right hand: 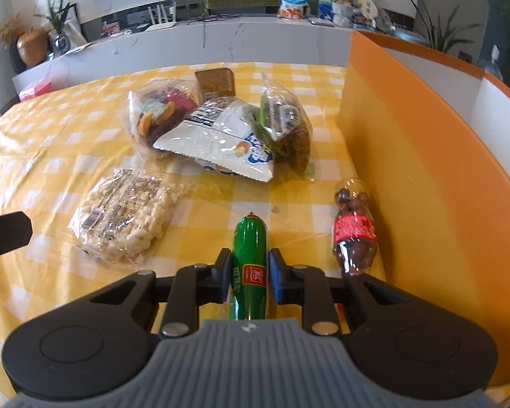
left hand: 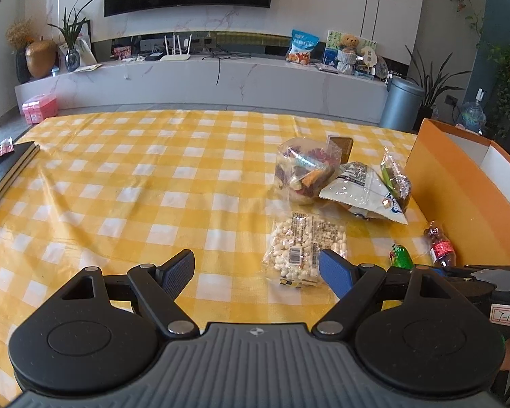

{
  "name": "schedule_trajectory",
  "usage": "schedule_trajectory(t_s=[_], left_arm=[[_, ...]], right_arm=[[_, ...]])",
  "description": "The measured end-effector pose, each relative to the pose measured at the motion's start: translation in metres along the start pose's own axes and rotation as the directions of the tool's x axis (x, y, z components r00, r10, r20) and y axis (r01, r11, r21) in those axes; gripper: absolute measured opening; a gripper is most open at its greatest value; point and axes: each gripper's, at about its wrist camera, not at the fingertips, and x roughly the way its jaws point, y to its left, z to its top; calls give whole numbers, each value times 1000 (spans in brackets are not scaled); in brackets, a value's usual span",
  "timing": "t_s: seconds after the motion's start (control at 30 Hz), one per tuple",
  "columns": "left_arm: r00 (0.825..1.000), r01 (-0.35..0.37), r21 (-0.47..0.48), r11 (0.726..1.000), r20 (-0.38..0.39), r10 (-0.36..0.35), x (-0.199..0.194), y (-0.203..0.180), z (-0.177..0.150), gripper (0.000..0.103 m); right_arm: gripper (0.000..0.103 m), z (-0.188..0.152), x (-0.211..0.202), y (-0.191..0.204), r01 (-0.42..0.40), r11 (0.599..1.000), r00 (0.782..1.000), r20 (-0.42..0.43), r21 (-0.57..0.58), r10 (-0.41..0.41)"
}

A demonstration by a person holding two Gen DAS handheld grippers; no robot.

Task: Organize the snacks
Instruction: 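Grasp the green sausage with the right tool, then grasp the clear nut bag with the left tool while the right tool holds the sausage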

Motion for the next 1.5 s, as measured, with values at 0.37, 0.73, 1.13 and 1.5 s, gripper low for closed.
schedule_trajectory(t_s=[0.37, 0.73, 1.13, 1.5], left_arm=[[990, 135, 170, 976, -73, -124, 12, -37, 19, 97], [969, 162, 160, 974, -210, -127, 72, -48, 29, 97], [951, 164, 170, 972, -288, -111, 101, -41, 37, 99], [955, 133, 236, 963, -291, -61, 129, -56, 32, 103]], right_arm=[[21, 0, -2, -15, -28, 995, 999, -20, 95, 30], [21, 1, -2, -31, -83, 975, 996, -19, 205, 89], [21, 1, -2, -30, -67, 979, 998, 3, 191, 68], [21, 0, -2, -30, -68, 980, 998, 5, 186, 68]])
